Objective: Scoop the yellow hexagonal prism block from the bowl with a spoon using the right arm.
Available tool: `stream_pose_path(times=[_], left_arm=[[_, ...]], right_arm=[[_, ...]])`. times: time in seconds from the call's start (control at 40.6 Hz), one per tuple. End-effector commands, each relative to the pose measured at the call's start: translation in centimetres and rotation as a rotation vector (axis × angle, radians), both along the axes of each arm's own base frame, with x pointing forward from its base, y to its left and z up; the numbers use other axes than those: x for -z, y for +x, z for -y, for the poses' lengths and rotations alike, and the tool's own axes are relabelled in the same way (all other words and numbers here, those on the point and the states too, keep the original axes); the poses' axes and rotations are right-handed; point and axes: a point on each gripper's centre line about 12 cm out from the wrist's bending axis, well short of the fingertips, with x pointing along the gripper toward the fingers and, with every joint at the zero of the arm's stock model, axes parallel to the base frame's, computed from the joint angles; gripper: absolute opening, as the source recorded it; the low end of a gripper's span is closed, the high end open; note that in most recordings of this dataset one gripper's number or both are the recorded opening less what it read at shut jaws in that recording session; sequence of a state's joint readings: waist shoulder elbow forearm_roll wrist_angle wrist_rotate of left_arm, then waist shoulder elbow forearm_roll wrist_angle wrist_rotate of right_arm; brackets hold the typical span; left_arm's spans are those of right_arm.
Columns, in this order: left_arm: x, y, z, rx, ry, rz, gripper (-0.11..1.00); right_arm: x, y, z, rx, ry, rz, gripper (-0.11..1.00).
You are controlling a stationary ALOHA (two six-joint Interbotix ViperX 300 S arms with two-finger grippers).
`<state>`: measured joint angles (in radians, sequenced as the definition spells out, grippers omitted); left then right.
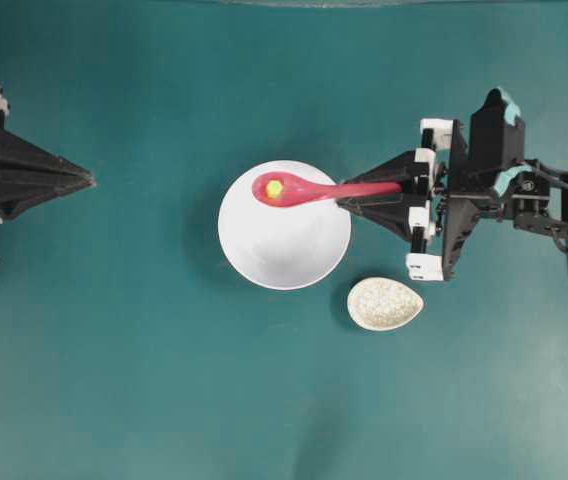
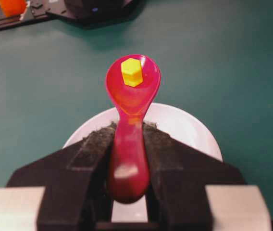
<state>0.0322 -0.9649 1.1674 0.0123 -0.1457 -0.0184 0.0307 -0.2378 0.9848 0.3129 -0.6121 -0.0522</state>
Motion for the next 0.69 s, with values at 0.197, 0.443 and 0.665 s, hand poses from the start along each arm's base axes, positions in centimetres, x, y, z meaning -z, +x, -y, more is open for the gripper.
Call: stream_pose_path(times=[0.197, 0.443, 0.665], left_arm=[[-1.1, 0.3, 0.0, -0.001, 0.001, 0.031, 0.01], [-1.1, 0.2, 0.0, -0.001, 0.001, 0.032, 0.01], [-1.0, 0.2, 0.0, -0.001, -0.001, 0.031, 0.01]], right_arm=[[-1.4, -0.7, -0.6, -0.016, -0.019, 0.082, 0.24], [-1.4, -1.1, -0.8, -0.019, -0.022, 0.100, 0.24], [-1.5, -1.3, -0.8, -0.020, -0.022, 0.104, 0.24]])
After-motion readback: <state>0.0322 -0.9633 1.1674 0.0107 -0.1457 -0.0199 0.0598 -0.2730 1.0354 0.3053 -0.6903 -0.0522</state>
